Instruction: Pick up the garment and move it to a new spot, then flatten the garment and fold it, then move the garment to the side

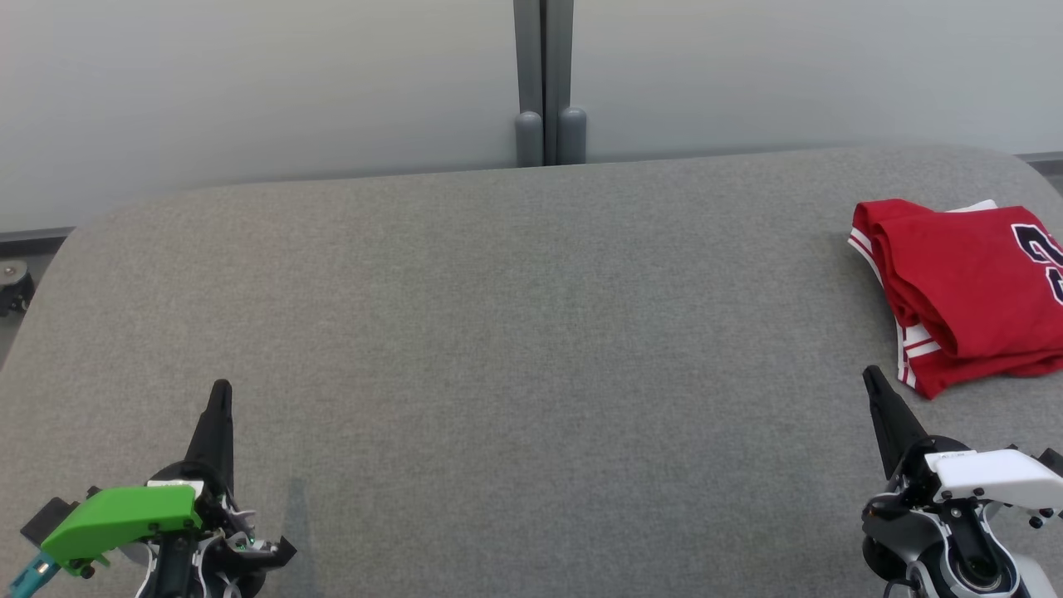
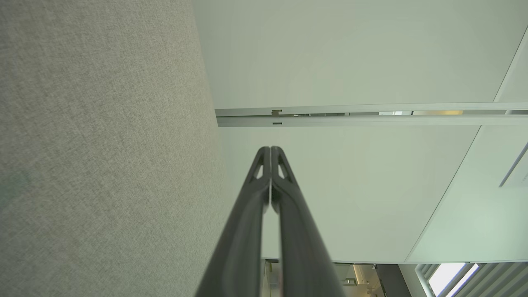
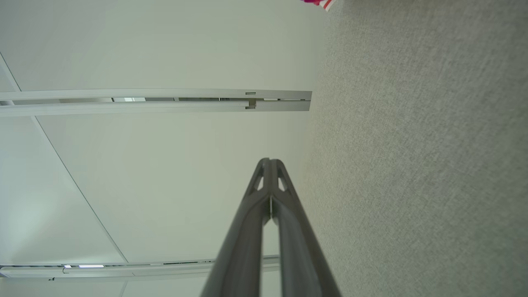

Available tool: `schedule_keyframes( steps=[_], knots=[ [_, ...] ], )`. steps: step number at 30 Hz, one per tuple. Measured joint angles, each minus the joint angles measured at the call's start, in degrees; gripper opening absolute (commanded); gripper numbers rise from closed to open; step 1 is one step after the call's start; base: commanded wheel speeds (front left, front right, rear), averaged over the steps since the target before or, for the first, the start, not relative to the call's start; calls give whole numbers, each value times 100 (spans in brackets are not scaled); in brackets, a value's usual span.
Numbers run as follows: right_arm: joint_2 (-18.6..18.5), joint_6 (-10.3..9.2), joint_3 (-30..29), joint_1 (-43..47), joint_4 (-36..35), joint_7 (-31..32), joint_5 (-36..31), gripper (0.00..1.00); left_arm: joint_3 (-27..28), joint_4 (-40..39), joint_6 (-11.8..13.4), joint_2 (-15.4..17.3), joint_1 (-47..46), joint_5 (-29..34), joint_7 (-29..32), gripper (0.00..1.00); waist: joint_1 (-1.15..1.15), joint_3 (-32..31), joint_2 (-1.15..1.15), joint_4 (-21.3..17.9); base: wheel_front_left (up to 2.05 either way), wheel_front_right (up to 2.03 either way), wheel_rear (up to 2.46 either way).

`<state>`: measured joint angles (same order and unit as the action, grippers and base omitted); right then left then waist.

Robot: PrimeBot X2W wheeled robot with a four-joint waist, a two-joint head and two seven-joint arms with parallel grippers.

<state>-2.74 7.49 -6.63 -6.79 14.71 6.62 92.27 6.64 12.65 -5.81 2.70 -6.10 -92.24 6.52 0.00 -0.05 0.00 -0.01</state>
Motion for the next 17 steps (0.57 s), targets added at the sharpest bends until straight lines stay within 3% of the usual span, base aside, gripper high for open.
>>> schedule_keyframes(
  steps=[17],
  knots=[
    [0, 0, 0, 0, 0, 0, 0, 0, 0, 0, 0, 0, 0, 0, 0, 0, 0, 0, 0, 0, 0, 0, 0]
  ],
)
